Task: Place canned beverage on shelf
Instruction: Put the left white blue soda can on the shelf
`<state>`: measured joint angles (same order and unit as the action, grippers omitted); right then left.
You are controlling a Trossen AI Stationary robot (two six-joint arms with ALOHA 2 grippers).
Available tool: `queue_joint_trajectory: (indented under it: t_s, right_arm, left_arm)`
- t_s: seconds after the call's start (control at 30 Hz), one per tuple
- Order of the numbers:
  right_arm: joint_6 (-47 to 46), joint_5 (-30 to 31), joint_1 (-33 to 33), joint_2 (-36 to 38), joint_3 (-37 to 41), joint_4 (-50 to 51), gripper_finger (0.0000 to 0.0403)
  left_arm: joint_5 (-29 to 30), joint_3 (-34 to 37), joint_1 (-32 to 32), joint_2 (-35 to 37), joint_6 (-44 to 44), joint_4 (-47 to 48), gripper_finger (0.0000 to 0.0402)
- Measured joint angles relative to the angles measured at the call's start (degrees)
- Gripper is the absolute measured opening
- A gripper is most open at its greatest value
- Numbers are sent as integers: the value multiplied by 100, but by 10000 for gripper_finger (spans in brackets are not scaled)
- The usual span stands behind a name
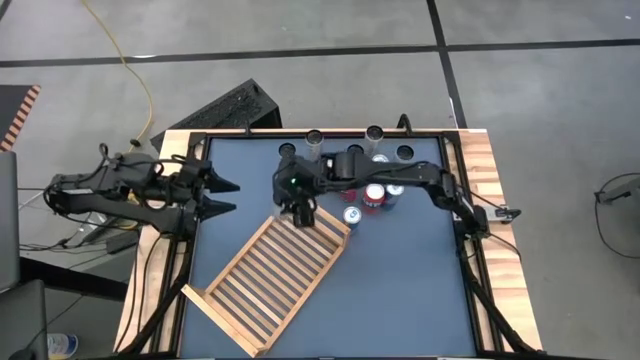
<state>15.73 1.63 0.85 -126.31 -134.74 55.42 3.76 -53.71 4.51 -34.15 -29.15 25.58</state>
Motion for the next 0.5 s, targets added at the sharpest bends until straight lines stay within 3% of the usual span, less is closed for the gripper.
queue_joint_trajectory:
  t_s: [0.13,0.5]
  right_arm:
    - [153,-231,-15,-133,13,66,198]
    - [988,-177,38,-321,-7,-81,198]
  left_arm:
    - [106,0,0,2,34,5,302]
    - [114,0,0,2,36,7,302]
